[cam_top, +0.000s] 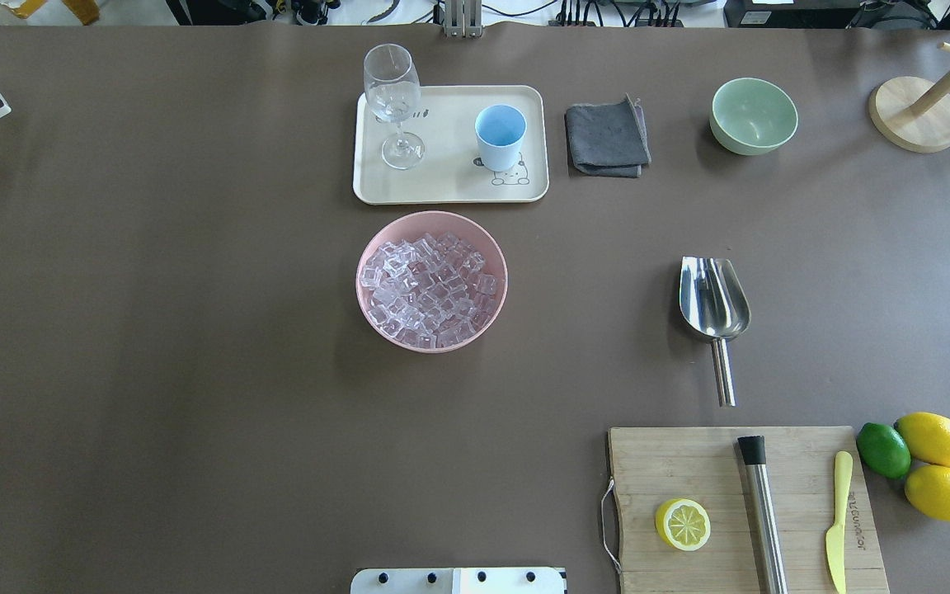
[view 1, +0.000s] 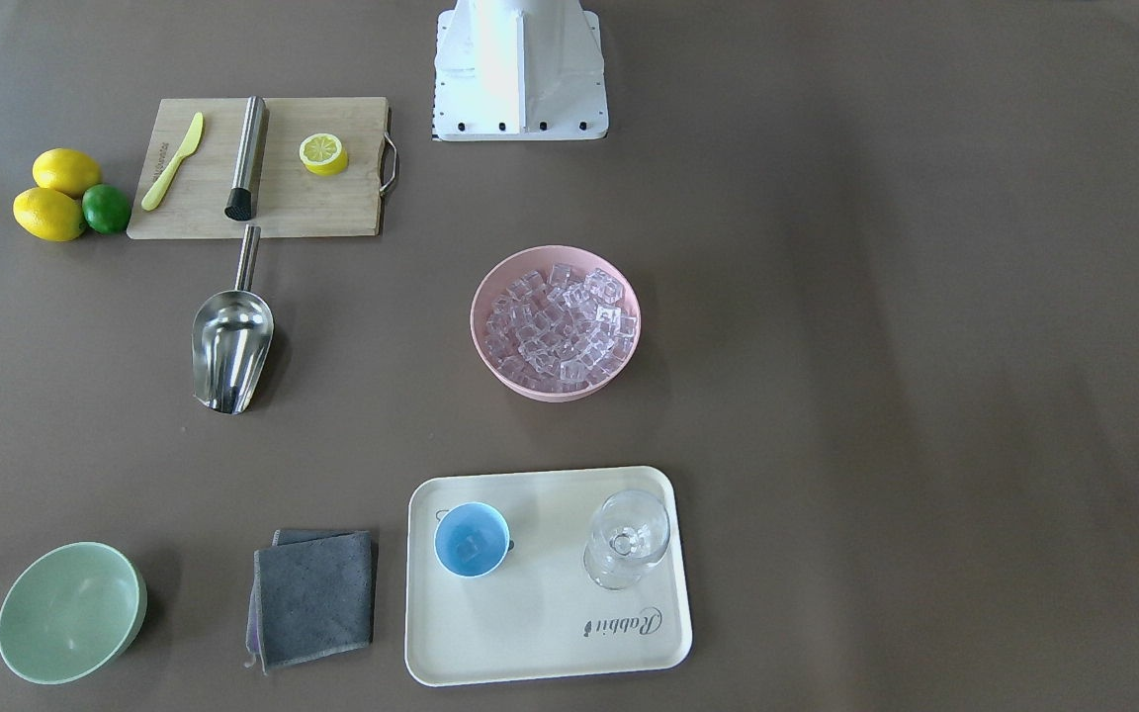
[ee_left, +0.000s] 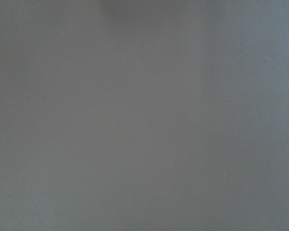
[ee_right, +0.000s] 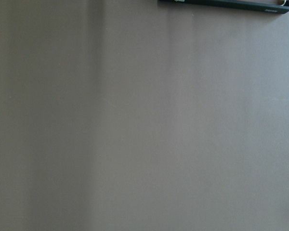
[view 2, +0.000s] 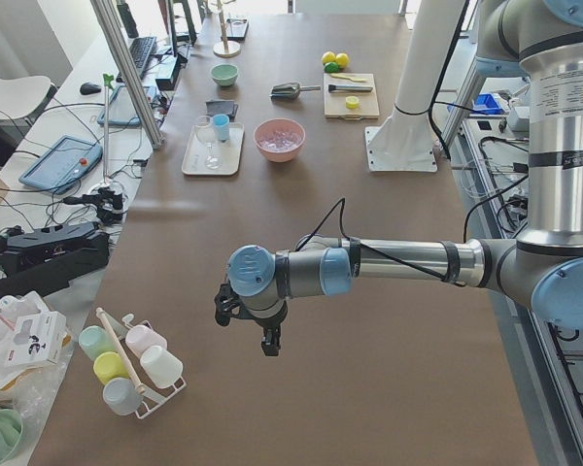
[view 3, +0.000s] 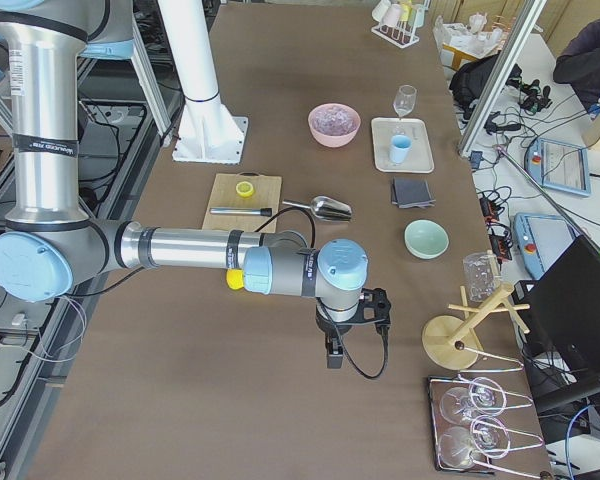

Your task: Put ice in cup with scoop

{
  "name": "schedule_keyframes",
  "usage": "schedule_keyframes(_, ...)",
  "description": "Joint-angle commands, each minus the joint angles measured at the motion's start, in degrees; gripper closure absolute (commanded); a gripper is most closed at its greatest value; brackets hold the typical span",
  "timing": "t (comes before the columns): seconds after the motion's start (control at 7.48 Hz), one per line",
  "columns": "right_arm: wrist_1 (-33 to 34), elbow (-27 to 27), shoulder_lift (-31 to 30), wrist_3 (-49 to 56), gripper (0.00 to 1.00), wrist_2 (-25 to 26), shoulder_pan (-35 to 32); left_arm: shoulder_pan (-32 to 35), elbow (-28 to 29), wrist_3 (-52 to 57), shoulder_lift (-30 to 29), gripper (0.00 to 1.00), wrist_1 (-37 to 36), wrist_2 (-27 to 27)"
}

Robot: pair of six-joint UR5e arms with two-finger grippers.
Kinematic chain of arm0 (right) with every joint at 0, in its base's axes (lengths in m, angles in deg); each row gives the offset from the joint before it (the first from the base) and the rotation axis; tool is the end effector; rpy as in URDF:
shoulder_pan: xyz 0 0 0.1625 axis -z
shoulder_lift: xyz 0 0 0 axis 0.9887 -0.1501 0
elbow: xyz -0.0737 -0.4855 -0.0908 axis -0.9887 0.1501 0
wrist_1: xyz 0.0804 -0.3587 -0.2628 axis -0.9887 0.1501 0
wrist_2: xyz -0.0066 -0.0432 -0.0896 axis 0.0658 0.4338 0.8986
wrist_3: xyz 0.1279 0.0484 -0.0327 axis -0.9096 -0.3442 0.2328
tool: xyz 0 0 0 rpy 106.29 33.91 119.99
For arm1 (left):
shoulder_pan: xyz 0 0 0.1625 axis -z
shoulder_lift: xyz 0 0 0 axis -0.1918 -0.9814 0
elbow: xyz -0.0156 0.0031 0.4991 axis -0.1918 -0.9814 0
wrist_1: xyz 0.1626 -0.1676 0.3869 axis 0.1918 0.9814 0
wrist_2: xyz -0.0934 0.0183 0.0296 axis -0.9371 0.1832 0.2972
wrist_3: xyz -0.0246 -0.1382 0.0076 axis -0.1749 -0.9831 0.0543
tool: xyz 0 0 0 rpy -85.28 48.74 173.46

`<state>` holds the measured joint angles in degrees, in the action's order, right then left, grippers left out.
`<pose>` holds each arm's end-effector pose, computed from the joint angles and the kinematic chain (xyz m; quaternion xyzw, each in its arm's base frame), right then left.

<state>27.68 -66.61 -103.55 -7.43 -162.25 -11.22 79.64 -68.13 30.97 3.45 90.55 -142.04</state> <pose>0.0652 -0.5010 0.7655 0.0177 -0.3432 -0.0186 0.9389 -0.0332 -0.4722 0.7567 -0.0312 0.4152 0.0241 0.9089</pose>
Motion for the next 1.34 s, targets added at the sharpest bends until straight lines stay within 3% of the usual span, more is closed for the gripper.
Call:
schedule_keyframes(0.0, -3.0, 0.5, -0.3, -2.4, 0.00, 0.9, -0.1, 0.0, 0.0, 0.0, 0.0, 0.02, 0.0, -0.1)
schedule_keyframes(1.2, -3.1, 0.5, -0.5, -2.3, 0.00, 0.8, -0.1, 0.1, -1.0, 0.0, 1.4, 0.02, -1.1, -0.2)
